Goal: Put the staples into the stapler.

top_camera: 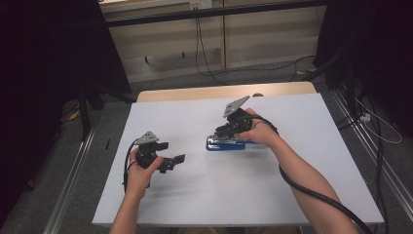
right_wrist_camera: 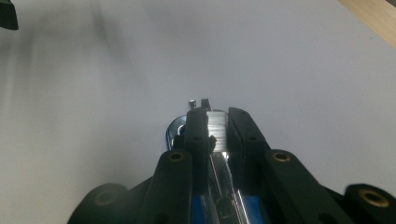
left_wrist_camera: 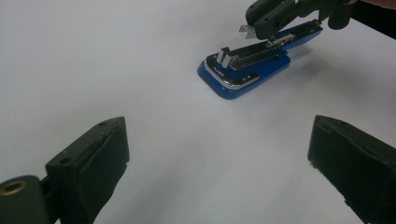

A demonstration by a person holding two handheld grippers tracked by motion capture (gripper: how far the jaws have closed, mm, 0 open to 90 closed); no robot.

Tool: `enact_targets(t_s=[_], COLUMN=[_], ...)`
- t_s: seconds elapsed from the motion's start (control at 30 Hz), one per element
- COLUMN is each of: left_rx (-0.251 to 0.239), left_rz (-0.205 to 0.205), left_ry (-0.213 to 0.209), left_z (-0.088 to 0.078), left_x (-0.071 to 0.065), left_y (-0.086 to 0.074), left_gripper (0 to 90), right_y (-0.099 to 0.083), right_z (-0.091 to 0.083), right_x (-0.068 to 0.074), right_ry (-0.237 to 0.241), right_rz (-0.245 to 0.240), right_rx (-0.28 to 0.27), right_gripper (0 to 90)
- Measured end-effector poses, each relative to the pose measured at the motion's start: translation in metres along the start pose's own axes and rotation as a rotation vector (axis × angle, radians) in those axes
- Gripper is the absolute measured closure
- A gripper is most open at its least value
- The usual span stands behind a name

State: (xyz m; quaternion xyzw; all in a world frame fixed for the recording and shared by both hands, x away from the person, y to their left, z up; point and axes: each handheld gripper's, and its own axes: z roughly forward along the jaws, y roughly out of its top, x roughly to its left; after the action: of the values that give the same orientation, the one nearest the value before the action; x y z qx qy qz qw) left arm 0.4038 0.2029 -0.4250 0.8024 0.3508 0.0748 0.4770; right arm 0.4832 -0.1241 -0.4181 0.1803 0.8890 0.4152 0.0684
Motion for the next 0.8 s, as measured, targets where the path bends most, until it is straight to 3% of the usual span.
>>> enact_targets(t_s=[0.8], left_rx=[0.016], left_rz=[0.0], left_ry=[0.0], left_z=[0.0039], left_x=[-0.0019], left_y=[-0.0009], left_gripper=[5.5], right_y=[-0.0047], right_z=[0.0071], right_x=[-0.0018], right_ry=[0.039], right_rz=[-0.028], right_rx=[0.028], right_gripper=[79.4])
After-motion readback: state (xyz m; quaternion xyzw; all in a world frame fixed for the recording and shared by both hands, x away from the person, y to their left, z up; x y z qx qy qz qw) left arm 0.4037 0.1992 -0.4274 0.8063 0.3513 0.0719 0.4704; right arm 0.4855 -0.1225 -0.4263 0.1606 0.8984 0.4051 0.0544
